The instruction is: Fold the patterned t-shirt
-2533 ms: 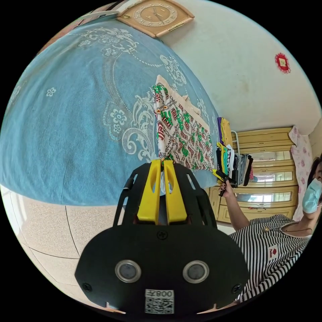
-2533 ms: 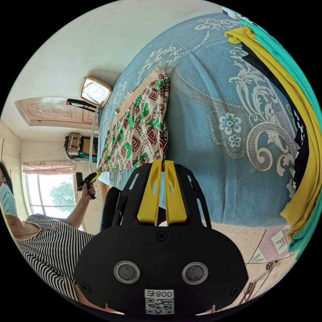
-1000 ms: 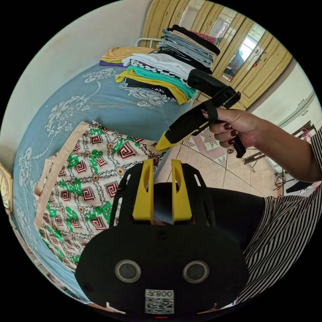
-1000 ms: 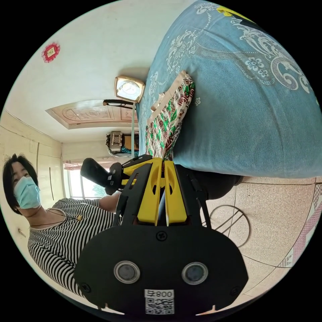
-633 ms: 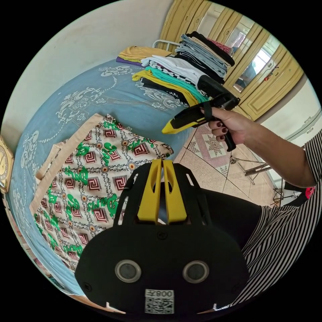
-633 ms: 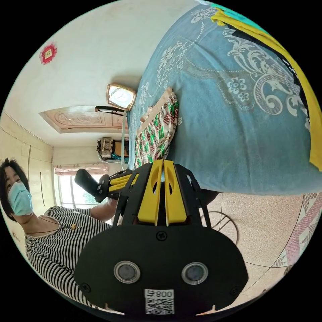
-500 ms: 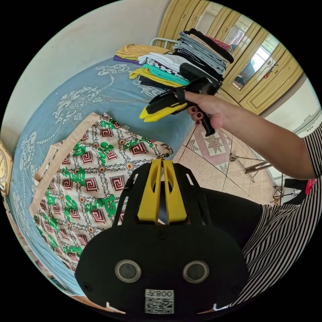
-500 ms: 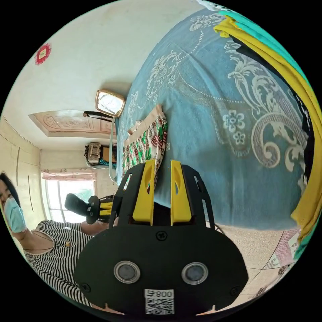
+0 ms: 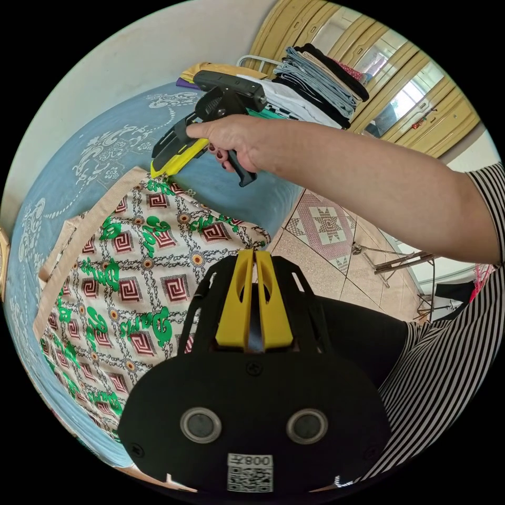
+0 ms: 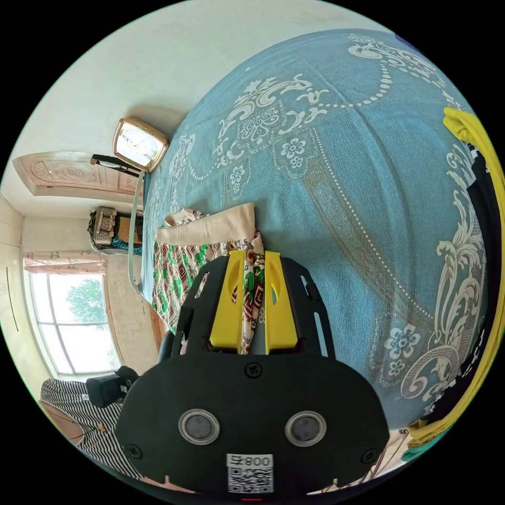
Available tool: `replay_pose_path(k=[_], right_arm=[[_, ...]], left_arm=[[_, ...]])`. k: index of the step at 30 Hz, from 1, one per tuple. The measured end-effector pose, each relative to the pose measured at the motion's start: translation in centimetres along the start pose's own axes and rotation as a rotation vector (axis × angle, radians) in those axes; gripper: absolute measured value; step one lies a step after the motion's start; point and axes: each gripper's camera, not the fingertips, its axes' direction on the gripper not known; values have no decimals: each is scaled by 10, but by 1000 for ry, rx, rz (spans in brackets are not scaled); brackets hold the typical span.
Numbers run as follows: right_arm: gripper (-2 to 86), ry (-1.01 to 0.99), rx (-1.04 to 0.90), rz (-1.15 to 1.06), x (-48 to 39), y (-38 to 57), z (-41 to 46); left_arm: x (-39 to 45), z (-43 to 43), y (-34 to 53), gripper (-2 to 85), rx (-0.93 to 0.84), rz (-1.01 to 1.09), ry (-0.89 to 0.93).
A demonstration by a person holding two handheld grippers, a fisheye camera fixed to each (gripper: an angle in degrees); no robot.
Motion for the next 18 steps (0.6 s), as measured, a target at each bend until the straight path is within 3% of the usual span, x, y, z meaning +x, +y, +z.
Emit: replay_pose_path(k=[18], right_arm=[[11, -35, -19, 10, -17, -30, 38]], left_arm=[[-24, -1, 23, 7, 21, -29, 39]])
